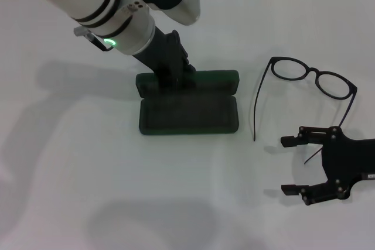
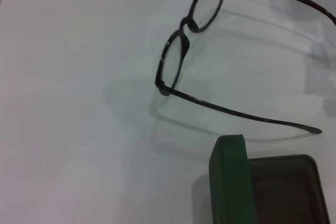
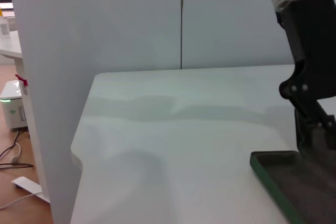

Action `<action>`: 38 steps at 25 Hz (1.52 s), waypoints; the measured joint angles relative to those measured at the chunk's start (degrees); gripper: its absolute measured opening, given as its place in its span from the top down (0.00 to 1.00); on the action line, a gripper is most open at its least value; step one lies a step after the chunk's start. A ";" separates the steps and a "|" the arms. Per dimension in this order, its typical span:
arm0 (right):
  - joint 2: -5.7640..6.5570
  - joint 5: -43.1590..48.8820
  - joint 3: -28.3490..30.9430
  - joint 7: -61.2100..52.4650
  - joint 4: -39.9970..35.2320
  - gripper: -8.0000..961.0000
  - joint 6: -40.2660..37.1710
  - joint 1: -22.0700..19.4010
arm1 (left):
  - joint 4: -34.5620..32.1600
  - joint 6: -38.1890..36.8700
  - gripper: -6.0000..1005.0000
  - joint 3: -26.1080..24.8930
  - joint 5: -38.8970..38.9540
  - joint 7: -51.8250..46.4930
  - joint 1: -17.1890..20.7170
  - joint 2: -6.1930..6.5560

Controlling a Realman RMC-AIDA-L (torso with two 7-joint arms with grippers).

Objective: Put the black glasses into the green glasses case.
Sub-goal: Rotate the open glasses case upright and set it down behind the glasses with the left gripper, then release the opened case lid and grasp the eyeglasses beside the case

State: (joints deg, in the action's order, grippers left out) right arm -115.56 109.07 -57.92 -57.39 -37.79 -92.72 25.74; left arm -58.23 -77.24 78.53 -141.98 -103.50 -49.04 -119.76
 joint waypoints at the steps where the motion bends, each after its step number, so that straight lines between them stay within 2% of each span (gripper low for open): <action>1: 0.00 0.00 0.00 0.00 0.00 0.11 0.00 -0.02 | 0.00 0.00 0.75 0.43 0.01 0.00 0.03 -0.01; 6: -0.01 0.00 0.00 0.00 0.00 0.11 0.00 -0.05 | -0.41 0.68 0.75 1.96 0.61 -0.51 0.73 -0.08; 14: -0.01 0.00 0.00 0.00 0.05 0.11 -0.11 -0.15 | -7.02 1.24 0.74 3.33 4.13 -0.16 5.82 -0.14; 18: -0.01 0.00 -0.04 0.00 0.07 0.11 -0.09 -0.17 | -7.07 1.49 0.73 3.90 4.16 -0.36 6.39 -0.19; 21: -0.01 0.00 -0.08 0.00 0.09 0.11 -0.09 -0.12 | -7.11 1.45 0.54 4.24 4.21 -0.52 6.78 -0.20; 25: 0.02 0.00 -0.09 0.00 0.09 0.11 -0.11 -0.18 | -7.49 1.02 0.39 3.66 6.67 -1.11 7.27 -0.15; 27: 0.07 0.00 -0.09 -0.01 0.09 0.11 -0.18 -0.19 | -7.87 0.43 0.31 1.57 9.31 -1.29 8.31 -0.01; 32: 0.09 -0.24 -0.05 -0.07 0.09 0.11 -0.54 -0.19 | -6.64 -2.60 0.27 -8.73 18.51 -0.68 12.40 0.07; 38: 0.24 -0.46 0.46 -0.07 0.00 0.11 -0.62 -0.32 | 3.10 -6.35 0.23 -22.31 27.74 7.16 18.98 0.85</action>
State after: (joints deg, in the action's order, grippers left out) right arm -115.32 108.61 -57.46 -57.47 -37.79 -93.35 25.42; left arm -55.13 -83.59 56.22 -114.24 -96.34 -30.06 -118.91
